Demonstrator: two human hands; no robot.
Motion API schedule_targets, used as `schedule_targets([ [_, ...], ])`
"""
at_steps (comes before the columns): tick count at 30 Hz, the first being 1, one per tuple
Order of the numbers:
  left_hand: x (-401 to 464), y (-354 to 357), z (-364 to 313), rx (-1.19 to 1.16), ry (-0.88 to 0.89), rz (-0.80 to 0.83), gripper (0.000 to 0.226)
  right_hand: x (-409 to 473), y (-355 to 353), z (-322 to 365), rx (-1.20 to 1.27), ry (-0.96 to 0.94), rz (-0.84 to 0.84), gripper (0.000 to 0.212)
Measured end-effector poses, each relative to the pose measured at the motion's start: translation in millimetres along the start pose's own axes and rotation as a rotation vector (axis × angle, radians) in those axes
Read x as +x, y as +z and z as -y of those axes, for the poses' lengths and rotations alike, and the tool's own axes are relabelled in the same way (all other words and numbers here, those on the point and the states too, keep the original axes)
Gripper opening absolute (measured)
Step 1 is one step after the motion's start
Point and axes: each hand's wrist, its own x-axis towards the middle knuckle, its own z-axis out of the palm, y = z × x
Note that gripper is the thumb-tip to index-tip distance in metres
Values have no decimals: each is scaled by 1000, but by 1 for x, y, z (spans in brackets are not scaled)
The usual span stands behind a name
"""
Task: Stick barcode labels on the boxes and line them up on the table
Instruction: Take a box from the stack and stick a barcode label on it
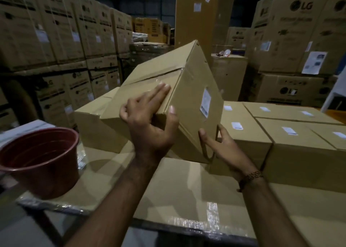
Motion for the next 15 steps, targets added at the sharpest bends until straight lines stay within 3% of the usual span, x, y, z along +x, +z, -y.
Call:
schedule_targets([
  [2, -12, -7, 18, 51, 20, 6, 51, -2, 24, -9, 38, 35, 34, 72],
  [6, -40, -18, 61, 98, -5, 80, 52, 0, 73, -31, 53, 222, -12, 138],
  [7, -47, -21, 73, 89, -24, 101, 51, 1, 85, -39, 48, 261, -27, 145],
  [8, -54, -24, 84, 77, -35, 122, 51, 2, 96, -46, 47, 294, -27, 137],
  [11, -72, -31, 117, 40, -6, 193, 50, 0, 129, -65, 106, 377, -18, 67],
  [15, -93, -36, 142, -4, 42, 270, 49, -6, 158, -88, 192, 431, -25, 66],
])
